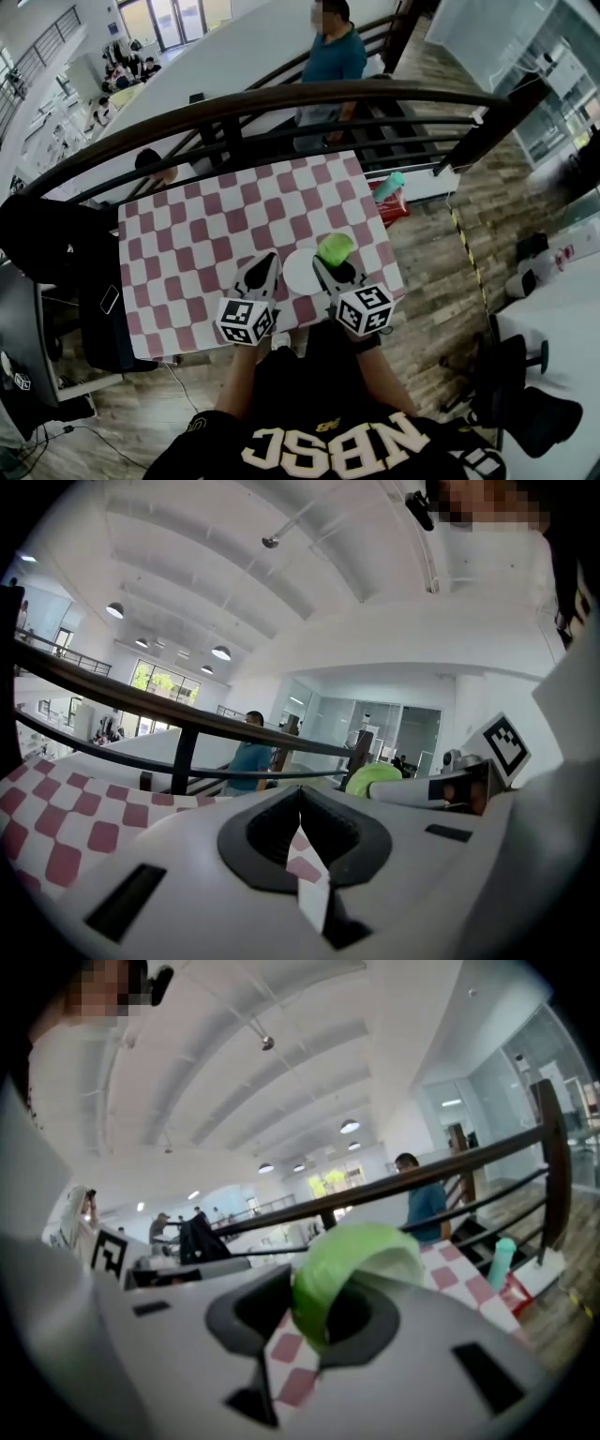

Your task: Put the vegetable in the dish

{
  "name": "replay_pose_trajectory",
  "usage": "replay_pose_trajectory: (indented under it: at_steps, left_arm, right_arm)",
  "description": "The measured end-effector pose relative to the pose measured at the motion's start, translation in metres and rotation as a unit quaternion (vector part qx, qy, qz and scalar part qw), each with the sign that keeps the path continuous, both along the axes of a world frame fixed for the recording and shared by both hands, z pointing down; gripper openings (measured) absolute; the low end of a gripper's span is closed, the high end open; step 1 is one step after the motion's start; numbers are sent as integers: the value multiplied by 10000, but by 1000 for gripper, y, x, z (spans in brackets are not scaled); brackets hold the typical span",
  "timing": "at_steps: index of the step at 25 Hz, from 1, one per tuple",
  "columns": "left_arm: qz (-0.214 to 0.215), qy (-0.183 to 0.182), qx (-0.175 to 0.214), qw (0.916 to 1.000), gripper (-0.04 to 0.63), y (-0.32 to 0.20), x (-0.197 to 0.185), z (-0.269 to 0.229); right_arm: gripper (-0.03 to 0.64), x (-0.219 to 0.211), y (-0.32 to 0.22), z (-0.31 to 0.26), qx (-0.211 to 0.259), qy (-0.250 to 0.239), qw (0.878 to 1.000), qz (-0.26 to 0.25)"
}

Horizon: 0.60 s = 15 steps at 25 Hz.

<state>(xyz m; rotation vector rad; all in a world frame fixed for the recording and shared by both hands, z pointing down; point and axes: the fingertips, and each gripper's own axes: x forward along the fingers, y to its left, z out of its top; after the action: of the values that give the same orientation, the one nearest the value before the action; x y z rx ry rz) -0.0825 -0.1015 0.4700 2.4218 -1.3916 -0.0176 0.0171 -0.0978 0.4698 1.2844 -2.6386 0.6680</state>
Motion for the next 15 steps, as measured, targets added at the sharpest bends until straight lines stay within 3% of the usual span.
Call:
replay_pose_trajectory:
  at_steps: [4,7,15]
  left_arm:
    - [199,-216,-245,9993,20,-11,8,21]
    - [504,-400,-379,9972,21,-16,15,34]
    - [1235,-536,-807,9876,23,-25,24,65]
  right_arm:
    - [101,5,-14,24,-308,-63,9990,-312]
    - [101,6,-19,42,-633,-401,9955,-572]
    - [100,5,-26,73,-1352,-1468,9710,-1316]
